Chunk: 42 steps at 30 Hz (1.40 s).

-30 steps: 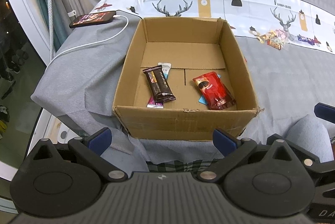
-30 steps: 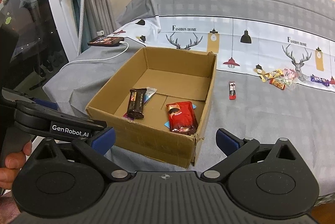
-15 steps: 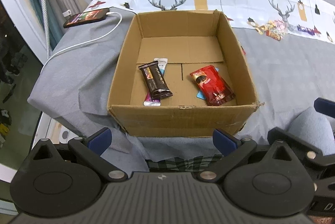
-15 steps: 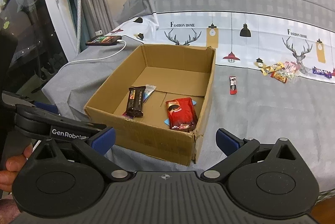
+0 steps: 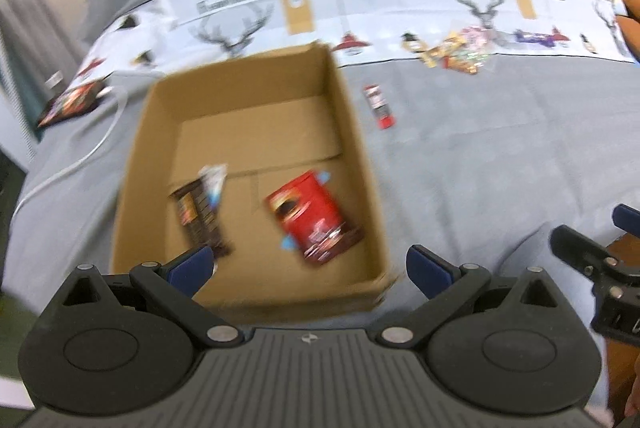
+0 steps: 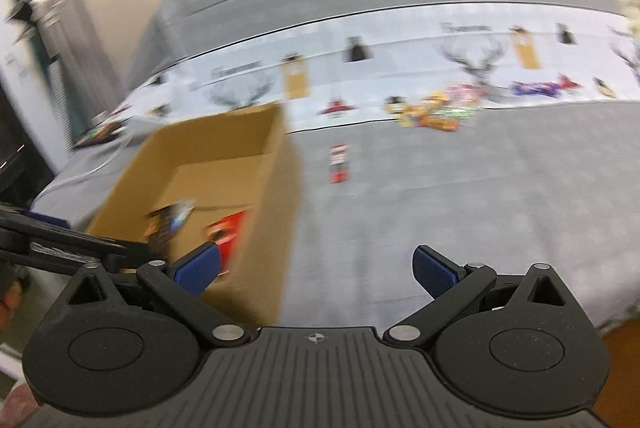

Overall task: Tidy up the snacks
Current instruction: 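Grasp the yellow cartoon pouch with the left gripper while the right grasps the clear candy bag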

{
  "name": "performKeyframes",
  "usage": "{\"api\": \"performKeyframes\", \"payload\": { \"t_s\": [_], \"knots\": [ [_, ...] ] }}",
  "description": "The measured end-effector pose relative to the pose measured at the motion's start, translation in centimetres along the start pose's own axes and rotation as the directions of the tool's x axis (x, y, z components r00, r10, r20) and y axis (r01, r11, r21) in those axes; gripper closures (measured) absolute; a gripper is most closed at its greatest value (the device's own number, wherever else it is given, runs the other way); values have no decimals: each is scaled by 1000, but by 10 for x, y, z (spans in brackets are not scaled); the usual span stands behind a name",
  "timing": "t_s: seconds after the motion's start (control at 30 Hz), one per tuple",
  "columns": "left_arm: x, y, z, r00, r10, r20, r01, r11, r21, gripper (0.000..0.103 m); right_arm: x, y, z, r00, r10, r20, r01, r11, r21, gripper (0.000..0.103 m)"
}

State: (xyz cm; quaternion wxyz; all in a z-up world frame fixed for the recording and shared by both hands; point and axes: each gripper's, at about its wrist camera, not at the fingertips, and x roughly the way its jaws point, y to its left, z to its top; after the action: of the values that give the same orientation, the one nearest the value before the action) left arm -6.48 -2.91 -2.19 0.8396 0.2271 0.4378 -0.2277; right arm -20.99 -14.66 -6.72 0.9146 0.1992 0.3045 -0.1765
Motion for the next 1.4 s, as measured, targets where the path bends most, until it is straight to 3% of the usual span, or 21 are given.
{"api": "performKeyframes", "payload": {
  "t_s": [0.2,0.43,0.57,0.73,0.9,1.03,1.07,1.1,1.13,1.17,1.2,1.23,1.3,1.4],
  "knots": [
    [39,-46,78,997,-82,-2,82,995,50,0,15,-80,28,991,-130,34,126,987,100,1],
    [132,-124,193,992,-130,8,128,986,104,0,78,-173,90,985,-169,43,153,956,251,1],
    [212,-158,246,989,-144,-14,145,983,112,0,147,-222,131,983,-177,36,158,938,308,1],
    [315,-188,297,982,-163,-101,175,977,125,1,253,-258,174,989,-145,15,133,939,316,1],
    [383,-206,326,965,-204,-166,226,966,125,1,358,-277,201,989,-142,-30,143,931,336,1],
    [414,-216,337,955,-220,-199,250,958,139,1,414,-286,208,988,-125,-91,150,919,364,1],
    [418,-216,338,953,-228,-200,258,956,138,6,424,-287,209,986,-128,-106,159,915,372,1],
    [418,-214,338,952,-241,-189,268,954,133,18,430,-285,209,985,-138,-106,167,916,364,0],
    [415,-211,338,957,-242,-161,264,956,126,44,431,-282,209,985,-150,-85,171,925,339,2],
    [412,-208,338,960,-241,-141,259,959,119,63,431,-278,210,985,-150,-84,169,935,311,7],
    [411,-204,338,955,-256,-149,273,956,109,88,431,-273,209,982,-168,-87,187,942,280,31],
    [411,-199,338,945,-280,-167,296,952,78,89,429,-268,209,976,-201,-87,217,945,246,55],
    [406,-188,336,944,-288,-162,297,954,38,90,421,-264,205,978,-191,-79,205,946,250,71],
    [388,-171,331,954,-274,-124,279,960,24,90,406,-256,201,970,-232,-66,241,937,253,79]
  ]
}}
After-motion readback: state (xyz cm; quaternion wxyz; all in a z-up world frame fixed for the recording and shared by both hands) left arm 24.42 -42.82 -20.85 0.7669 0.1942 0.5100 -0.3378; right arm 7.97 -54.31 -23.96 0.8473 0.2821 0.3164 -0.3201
